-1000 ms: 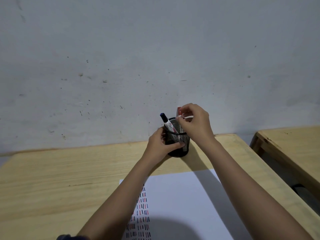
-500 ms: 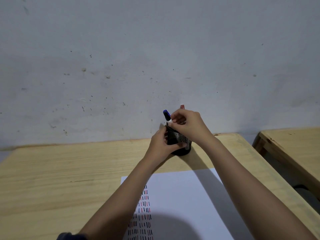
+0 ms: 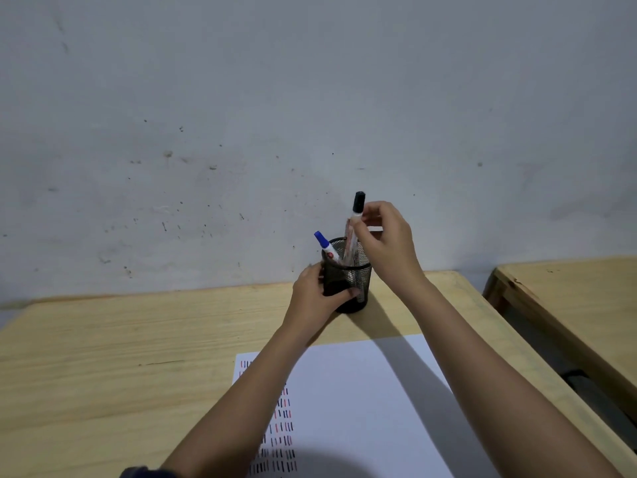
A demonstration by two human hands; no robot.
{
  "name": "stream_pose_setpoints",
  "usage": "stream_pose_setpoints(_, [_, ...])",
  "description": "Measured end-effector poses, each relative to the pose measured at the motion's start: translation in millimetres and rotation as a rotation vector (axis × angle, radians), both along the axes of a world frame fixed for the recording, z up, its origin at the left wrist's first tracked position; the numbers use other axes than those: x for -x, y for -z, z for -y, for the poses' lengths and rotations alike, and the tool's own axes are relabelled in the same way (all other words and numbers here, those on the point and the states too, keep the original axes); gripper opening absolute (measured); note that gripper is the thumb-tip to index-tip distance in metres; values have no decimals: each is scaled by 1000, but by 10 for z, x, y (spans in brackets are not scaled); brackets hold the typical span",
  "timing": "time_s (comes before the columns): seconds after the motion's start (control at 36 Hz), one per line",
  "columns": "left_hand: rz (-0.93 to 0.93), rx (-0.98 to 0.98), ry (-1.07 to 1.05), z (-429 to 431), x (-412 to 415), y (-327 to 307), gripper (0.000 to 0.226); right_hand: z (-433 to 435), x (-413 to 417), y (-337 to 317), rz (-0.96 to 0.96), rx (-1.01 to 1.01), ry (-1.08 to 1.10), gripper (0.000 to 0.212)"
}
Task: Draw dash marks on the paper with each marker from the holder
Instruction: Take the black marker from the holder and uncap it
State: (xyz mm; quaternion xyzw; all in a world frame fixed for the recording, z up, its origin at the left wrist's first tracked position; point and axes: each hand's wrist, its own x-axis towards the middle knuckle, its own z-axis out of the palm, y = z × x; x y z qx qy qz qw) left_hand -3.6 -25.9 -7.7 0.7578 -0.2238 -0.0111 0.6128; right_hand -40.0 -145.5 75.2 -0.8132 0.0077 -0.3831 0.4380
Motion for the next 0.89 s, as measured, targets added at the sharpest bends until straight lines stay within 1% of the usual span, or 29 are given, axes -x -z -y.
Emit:
stream_pose_setpoints(0.14, [-39, -53, -32, -29, 101, -74, 36, -11, 281, -216, 105, -47, 10, 10])
stream_pose_setpoints(0.19, [-44, -70, -52, -61, 157, -97, 35, -24, 414, -272, 111, -47, 3, 5])
stream_pose_setpoints(0.28, [-10, -54, -64, -137, 312, -230, 36, -51, 615, -310, 114, -23, -10, 6])
stream_pose_setpoints(0.36, [-5, -2, -46, -249, 493, -387, 37, -114, 823, -306, 79, 5, -44, 6])
stream_pose_setpoints(0.44, [27, 58, 15, -398, 705, -531, 38, -199, 1029, -241, 25, 69, -84, 3])
stream_pose_setpoints(0.53, [89, 117, 36, -565, 907, -656, 30, -288, 1224, -128, -35, 129, -130, 3])
stream_pose_setpoints(0.61, [122, 158, 72, -735, 1111, -746, 23, -373, 1375, 16, -111, 194, -161, 9])
stream_pose_setpoints(0.67, [137, 144, 86, -833, 1234, -775, 12, -446, 1462, 105, -155, 252, -178, 11])
stream_pose_setpoints(0.78, [188, 95, 95, -991, 1433, -767, 9, -594, 1596, 214, -185, 368, -222, 10])
stream_pose_setpoints(0.89, [207, 58, 85, -1126, 1536, -714, 6, -717, 1671, 259, -207, 414, -264, 10])
